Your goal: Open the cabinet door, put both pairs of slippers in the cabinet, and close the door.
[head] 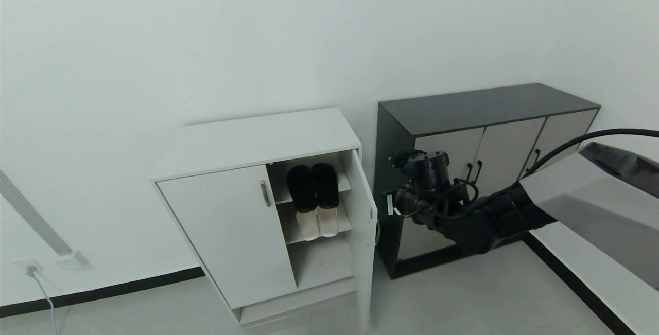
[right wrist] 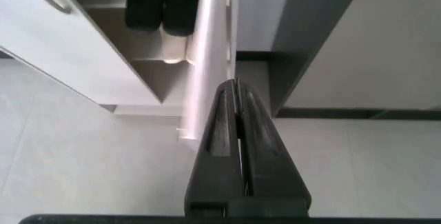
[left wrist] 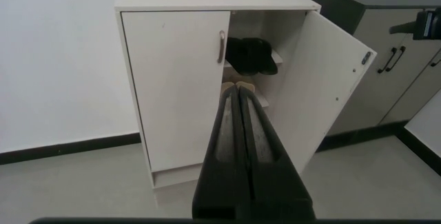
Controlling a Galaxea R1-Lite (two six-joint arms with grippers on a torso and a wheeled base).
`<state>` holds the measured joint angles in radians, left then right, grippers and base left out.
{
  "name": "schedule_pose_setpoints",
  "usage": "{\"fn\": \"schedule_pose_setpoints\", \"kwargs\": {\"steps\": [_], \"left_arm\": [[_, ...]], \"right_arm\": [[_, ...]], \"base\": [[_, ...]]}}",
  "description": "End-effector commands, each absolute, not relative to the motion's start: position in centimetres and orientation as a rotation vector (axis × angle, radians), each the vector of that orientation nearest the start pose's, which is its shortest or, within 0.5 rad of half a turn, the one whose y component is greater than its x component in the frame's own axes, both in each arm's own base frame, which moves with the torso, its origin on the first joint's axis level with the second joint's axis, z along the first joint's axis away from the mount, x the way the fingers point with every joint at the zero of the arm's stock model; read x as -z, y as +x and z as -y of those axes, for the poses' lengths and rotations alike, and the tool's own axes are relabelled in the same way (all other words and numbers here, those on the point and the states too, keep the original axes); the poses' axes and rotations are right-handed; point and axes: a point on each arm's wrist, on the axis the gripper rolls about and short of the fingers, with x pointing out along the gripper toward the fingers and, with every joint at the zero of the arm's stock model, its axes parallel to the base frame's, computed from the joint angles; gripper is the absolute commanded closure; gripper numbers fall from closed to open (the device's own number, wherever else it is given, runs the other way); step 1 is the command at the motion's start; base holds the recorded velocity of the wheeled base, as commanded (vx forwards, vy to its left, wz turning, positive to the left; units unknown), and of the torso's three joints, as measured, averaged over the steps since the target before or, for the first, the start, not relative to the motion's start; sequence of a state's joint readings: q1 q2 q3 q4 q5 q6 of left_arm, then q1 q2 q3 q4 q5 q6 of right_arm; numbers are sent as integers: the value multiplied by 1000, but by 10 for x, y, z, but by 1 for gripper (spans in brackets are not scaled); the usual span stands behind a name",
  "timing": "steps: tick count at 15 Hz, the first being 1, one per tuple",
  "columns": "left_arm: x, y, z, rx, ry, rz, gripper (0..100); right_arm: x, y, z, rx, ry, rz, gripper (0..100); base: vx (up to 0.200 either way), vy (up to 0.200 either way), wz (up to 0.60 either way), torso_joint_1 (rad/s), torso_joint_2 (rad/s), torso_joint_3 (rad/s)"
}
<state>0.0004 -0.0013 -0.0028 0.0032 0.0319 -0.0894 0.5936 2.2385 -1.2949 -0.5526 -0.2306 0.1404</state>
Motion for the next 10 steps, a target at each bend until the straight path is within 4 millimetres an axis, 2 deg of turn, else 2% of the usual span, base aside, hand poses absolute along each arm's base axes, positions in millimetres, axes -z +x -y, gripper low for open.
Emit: {"fn": "schedule_pose_setpoints", "kwargs": {"steps": [1,4,6,8,10], "left_arm": [[-76,-23,-1,-34,-90,2,100],[-76,-23,-1,-34,-90,2,100],[-76,-23,-1,-34,-90,2,100],[-76,-23,-1,-34,-92,2,100],[-76,-23,-1,-34,-92,2,100]], "right_arm": [[-75,369,-259,-358,-44,-427,100],[-70,359,-280,-409,-53,-430,100],[-75,350,-297,-450,-46,-414,100],[-90,344,-299,-469,-28,-377,100],[-122,333,-294,-528,17,-306,100]], "base": [[0,0,0,0,0,0],[0,0,0,0,0,0],[0,0,0,0,0,0],[0,0,0,0,0,0],[0,0,0,0,0,0]]}}
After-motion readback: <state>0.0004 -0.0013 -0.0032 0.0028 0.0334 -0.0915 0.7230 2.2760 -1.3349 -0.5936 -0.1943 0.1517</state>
